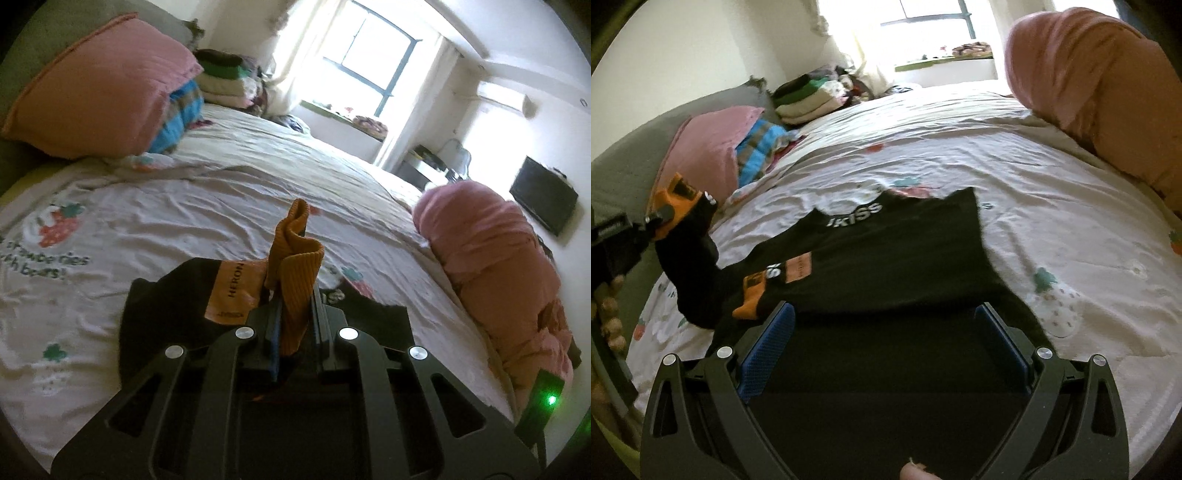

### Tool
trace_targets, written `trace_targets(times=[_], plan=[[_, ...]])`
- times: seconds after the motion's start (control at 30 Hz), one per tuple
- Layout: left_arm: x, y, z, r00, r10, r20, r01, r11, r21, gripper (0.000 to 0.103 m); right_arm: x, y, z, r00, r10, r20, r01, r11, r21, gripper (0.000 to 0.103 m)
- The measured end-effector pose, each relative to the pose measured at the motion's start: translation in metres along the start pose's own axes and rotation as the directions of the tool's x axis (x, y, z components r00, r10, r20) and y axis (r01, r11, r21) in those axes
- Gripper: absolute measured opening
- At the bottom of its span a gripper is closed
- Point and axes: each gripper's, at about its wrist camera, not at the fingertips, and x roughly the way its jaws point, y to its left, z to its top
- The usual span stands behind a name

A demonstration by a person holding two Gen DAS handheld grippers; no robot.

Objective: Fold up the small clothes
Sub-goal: 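Carry the sleeve across the shirt back and open the left tool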

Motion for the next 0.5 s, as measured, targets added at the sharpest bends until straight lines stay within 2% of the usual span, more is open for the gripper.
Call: trace_targets(times=[0.23, 0.5], plan=[[0.034, -0.01, -0.02, 0.993, -0.069, -0.093, 0.07, 0.997, 0.013, 0.006, 0.004, -0.026, -0.002, 0.999, -0.039, -0.015, 0.04, 0.996, 0.079, 0.097], [0.066, -0.02, -0.045, 0.967, -0.145, -0.208, 0.154, 0.988, 0.031, 0.008, 0.009, -0.03, -0.002, 0.998, -0.067, -0.016, 0.068, 0.993, 0.094, 0.097]])
